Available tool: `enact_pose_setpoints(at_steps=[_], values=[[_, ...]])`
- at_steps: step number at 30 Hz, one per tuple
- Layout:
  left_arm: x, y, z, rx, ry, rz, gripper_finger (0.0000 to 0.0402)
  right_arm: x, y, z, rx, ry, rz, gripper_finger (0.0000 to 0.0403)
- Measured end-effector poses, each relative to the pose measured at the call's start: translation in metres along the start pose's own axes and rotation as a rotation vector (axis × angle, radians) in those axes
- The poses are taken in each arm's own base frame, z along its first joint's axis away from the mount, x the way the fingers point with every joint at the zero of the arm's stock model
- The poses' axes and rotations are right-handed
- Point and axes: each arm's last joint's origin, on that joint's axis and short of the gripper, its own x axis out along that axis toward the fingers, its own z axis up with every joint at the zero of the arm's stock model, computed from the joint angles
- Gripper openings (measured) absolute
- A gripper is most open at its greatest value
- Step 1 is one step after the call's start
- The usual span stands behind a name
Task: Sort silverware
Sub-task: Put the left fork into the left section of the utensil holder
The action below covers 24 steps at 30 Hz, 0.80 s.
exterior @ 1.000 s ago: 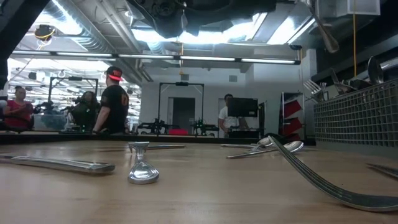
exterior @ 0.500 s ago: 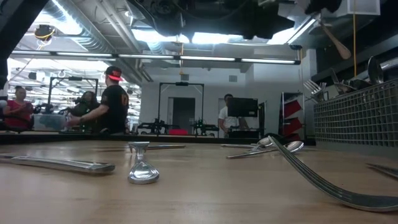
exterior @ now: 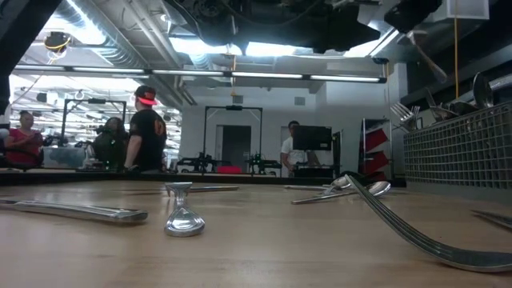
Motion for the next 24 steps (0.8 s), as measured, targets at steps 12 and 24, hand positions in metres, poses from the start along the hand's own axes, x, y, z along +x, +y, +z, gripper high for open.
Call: enact_pose_setpoints(at_steps=[12,24], values=[[0.0,0.0,0.0,-0.06,0.004,-0.002,0.0118,0.029,0.001,0.024,0.135,0.011,0.064,0.0006],[-0.002,-0.009,-0.018,-0.106,0.194,-0.087,0.0118,0.051,-0.011,0.022,0.211,0.079,-0.007,0.0006]])
